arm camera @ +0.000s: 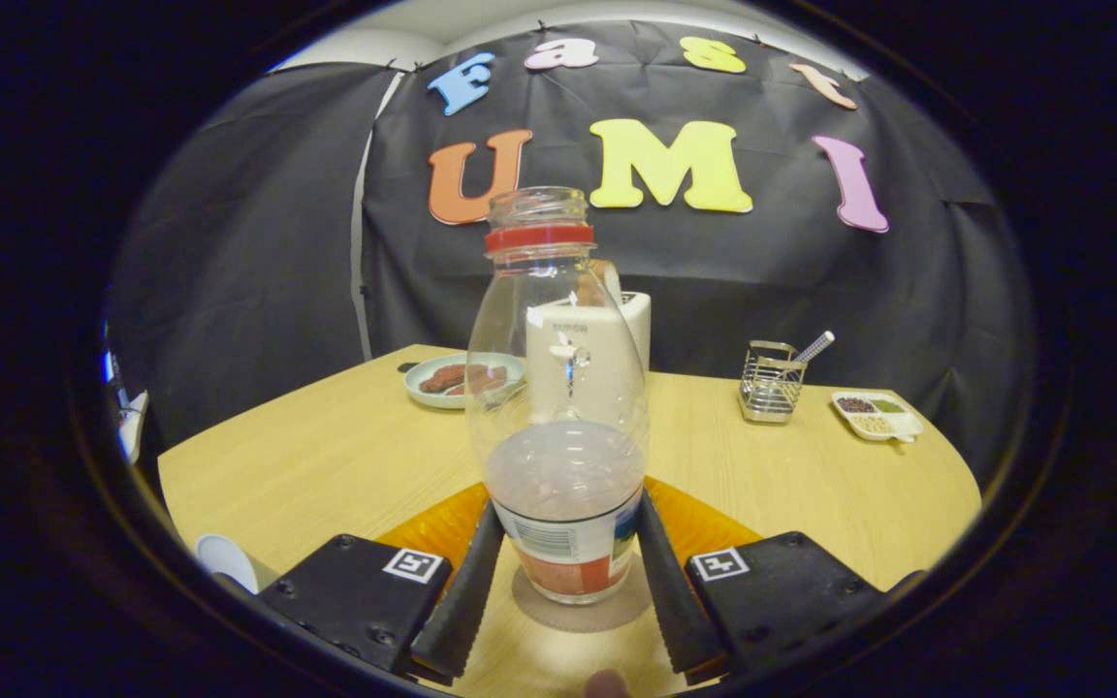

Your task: Take the bottle from table, then pour the juice into the cup, finally place the bottle on the coaster

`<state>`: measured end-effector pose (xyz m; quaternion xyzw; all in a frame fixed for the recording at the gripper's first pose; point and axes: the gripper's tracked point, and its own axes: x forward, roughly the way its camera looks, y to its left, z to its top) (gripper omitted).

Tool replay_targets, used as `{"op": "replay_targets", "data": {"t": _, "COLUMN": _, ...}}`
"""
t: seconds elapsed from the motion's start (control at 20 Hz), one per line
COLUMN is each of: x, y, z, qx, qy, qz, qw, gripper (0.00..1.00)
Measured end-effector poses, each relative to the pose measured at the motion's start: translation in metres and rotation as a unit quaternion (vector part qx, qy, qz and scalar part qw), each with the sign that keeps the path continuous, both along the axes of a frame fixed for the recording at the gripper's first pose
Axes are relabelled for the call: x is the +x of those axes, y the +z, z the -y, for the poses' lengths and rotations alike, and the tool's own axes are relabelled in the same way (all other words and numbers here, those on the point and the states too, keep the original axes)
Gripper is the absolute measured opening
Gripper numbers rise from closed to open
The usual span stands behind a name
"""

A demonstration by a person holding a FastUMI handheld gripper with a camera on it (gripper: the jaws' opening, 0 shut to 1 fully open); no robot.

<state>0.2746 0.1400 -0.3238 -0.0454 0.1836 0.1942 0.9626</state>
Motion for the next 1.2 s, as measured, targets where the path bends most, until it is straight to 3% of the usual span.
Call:
{"op": "replay_targets", "data": {"t": 0.35, "x": 0.000, "y": -0.007, "z": 0.004, "qx": 0.000, "qy": -0.008, "qz": 0.003, "qw": 1.000, "gripper": 0.83}}
{"op": "replay_targets", "data": {"t": 0.7, "x": -0.003, "y": -0.012, "z": 0.008, "qx": 0.025, "qy": -0.036, "qz": -0.006, "qw": 0.999, "gripper": 0.99}}
{"op": "replay_targets", "data": {"t": 1.2, "x": -0.022, "y": 0.061, "z": 0.005, "qx": 0.049, "qy": -0.054, "qz": 0.052, "qw": 0.996, "gripper": 1.00}}
